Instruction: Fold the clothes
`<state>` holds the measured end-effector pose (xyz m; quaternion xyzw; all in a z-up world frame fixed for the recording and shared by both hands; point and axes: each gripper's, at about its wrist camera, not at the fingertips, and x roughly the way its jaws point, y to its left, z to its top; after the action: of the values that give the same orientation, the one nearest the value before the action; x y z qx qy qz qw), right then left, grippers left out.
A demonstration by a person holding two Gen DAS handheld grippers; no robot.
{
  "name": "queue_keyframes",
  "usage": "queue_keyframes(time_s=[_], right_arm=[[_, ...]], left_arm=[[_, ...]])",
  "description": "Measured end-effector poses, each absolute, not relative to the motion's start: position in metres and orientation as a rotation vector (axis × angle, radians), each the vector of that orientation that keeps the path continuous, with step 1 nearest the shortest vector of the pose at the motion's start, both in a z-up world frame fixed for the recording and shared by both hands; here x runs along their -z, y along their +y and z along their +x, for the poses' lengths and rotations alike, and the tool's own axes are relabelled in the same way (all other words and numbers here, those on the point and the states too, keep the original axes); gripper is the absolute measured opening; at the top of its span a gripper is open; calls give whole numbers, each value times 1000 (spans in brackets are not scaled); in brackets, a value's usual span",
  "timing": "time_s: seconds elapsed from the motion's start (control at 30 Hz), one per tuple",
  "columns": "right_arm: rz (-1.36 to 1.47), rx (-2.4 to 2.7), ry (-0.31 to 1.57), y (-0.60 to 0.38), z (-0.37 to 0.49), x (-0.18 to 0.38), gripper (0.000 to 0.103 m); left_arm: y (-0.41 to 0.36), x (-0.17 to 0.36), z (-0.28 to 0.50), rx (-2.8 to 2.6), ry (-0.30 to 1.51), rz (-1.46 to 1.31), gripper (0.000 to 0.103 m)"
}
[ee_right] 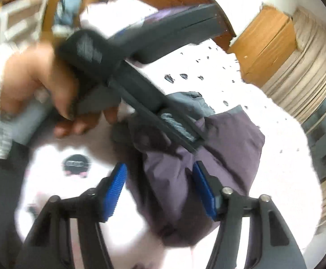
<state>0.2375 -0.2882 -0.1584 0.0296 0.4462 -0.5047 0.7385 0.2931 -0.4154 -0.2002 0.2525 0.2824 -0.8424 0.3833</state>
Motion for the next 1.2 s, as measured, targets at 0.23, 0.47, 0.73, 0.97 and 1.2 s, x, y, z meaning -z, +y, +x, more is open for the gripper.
queue_keyframes(time_s=[0.23, 0.47, 0.73, 0.97, 1.2], right_arm=[[550, 1043, 571, -341, 132, 89, 63], [762, 1052, 602, -446, 138, 94, 30], [1100, 1114, 783, -499, 138, 179, 4], [1039, 1147, 802, -487, 146, 172, 7], [885, 1151, 732, -425, 141, 113, 54]], left_arm=[[-418, 206, 293, 2126, 718, 656, 68], [-419, 211, 290, 2090, 687, 685, 72], [-423, 221, 286, 2041, 669, 745, 71], [-424, 223, 288, 2046, 682, 737, 74], [-423, 222, 289, 2047, 684, 728, 75]])
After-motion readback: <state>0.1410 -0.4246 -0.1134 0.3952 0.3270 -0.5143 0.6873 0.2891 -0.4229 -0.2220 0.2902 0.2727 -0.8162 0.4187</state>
